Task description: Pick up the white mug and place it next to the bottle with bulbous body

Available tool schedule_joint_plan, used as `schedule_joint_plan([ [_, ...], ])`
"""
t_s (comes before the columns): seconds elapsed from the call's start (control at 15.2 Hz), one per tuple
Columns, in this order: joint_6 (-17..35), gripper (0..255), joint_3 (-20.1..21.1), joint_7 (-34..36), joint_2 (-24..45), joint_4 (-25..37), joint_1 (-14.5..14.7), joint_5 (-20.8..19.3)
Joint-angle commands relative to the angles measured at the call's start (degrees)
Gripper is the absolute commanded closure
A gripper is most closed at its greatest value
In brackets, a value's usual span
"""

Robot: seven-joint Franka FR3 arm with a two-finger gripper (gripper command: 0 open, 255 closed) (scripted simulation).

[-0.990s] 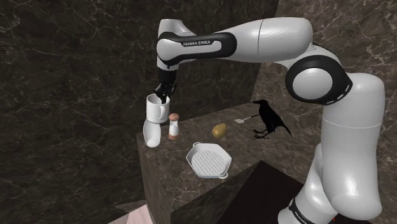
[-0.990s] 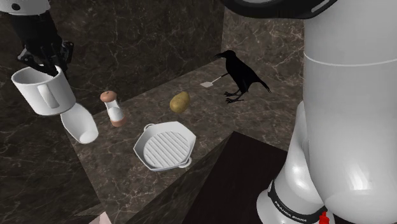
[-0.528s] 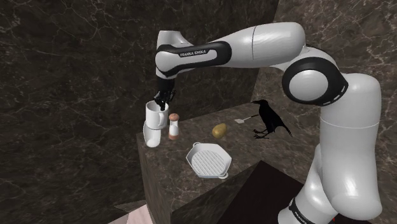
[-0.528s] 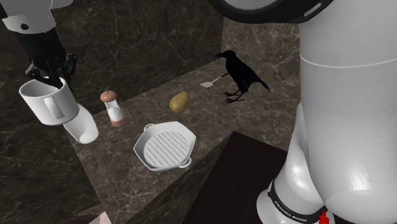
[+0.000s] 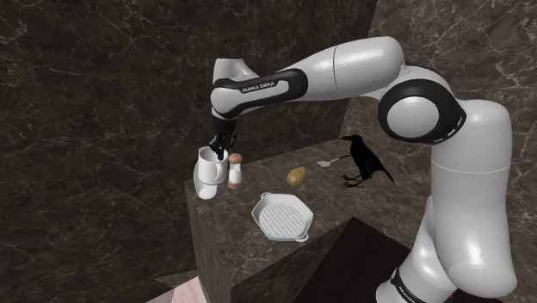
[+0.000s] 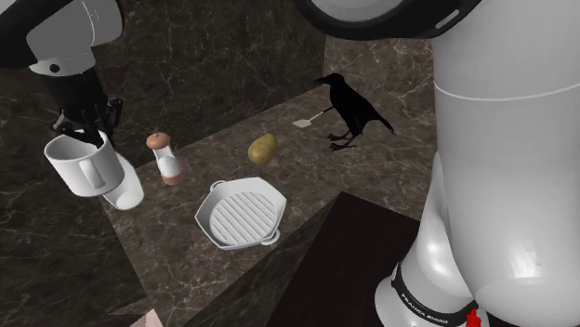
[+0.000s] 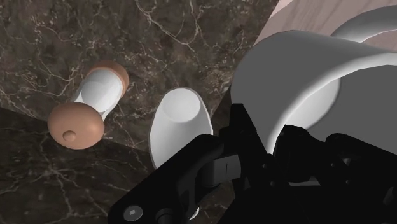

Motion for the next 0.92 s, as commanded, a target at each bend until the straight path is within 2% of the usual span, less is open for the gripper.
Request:
schedule_joint_plan([
  [0.0,1.5,255,0.1,0.0,0.3,-1.1,0.1,0.1],
  [0.86,9.9,255,0.5,-0.7,3.9,-6.0,-0.1,1.0],
])
